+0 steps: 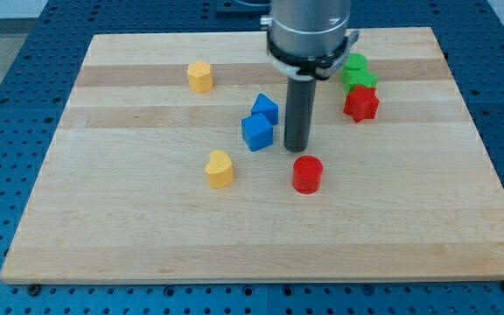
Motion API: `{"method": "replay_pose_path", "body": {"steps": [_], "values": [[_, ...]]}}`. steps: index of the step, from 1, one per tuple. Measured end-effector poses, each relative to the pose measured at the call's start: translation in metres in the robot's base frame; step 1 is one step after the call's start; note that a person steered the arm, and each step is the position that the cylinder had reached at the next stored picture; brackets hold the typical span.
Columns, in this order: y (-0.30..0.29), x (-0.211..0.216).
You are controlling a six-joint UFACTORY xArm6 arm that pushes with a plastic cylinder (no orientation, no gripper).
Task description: Move the arm to the bottom left of the red circle
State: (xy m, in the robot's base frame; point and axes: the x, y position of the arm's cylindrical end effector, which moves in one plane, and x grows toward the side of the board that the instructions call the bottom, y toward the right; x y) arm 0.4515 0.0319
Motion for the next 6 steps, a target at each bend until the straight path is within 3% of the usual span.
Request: {"method": "replay_pose_path", "body": {"steps": [3,6], "values": [[-0.043,0.056],[-0.001,0.068]]}}
